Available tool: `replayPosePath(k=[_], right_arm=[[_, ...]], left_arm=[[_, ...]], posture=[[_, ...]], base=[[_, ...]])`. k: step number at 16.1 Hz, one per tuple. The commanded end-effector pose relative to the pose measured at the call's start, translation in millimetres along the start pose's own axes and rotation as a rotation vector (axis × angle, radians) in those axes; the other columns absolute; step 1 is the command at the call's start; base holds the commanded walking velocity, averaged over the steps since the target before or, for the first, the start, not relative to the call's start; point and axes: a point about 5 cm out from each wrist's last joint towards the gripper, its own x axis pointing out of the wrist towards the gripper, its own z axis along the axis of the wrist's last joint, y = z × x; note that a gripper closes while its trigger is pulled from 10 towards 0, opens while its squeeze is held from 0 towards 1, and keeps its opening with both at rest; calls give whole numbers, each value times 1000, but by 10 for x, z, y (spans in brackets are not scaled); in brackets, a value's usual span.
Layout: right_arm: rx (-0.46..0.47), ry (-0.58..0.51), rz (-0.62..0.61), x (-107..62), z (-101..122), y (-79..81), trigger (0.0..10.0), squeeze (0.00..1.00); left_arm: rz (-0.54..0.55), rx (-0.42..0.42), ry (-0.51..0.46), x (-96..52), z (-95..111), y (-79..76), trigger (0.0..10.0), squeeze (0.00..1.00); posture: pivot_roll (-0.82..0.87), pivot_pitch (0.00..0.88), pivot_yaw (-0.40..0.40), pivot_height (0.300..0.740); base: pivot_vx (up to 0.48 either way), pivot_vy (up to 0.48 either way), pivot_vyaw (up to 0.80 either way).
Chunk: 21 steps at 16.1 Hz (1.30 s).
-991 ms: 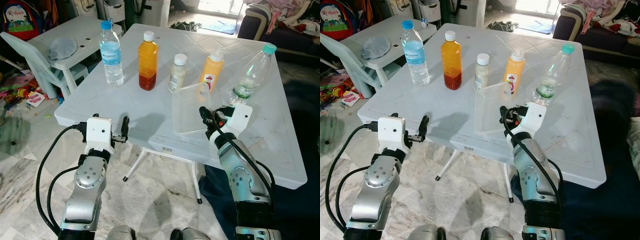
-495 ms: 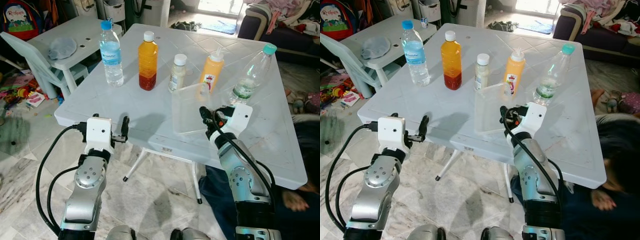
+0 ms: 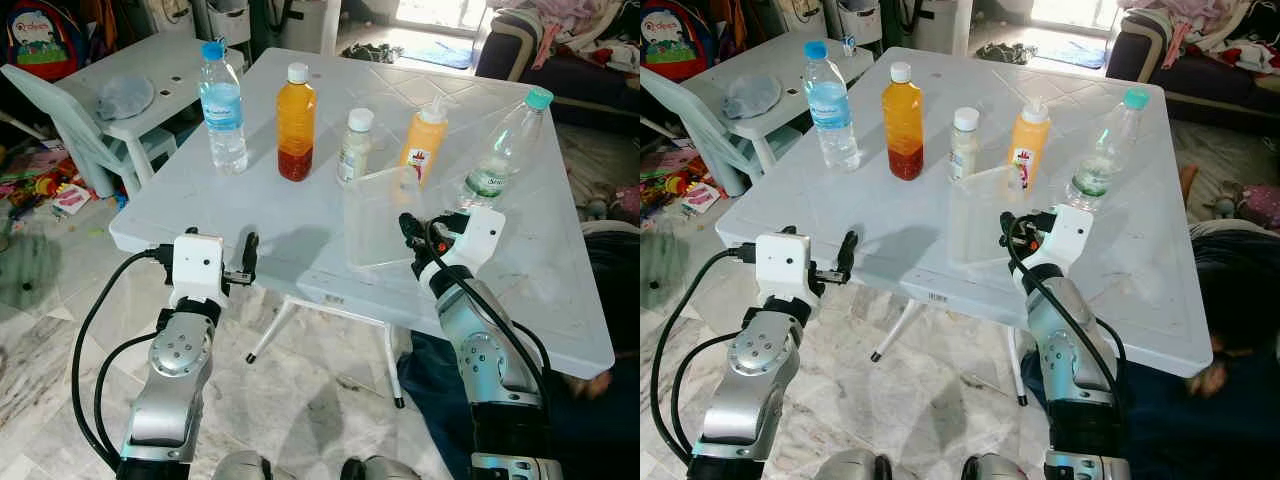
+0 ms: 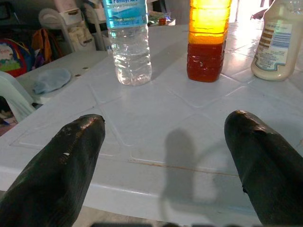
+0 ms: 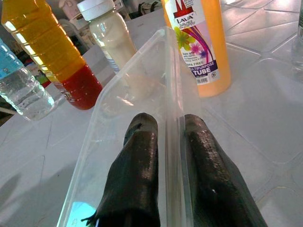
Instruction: Restocking fridge
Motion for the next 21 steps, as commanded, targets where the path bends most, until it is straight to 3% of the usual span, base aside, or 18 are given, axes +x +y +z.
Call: replayPosePath(k=[1,11,12,20,21], right_arm=[[-10,5,-7,-12,-6,-3,10000,0],[-10,5,-7,-12,-6,-3,10000,0],[-251,-146,-21,-86,248,14,10000,0],[-206,-171,17,-119,231,87,10000,0],[-190,-183,29,-116,243,101,7725,0]], left_arm=[[6,6,-9,-8,29,10,10000,0],[6,6,-9,-8,29,10,10000,0],[48,-15,-34,54,77,53,10000,0],[55,0,-36,90,87,69,10000,0],[57,1,-35,88,85,68,10000,0]], posture=[[91,12,-5,740],[91,12,-5,740],[57,5,2,740],[59,6,4,740],[61,5,2,740]], base=[[0,0,0],[0,0,0],[0,0,0],[0,0,0],[0,0,0]])
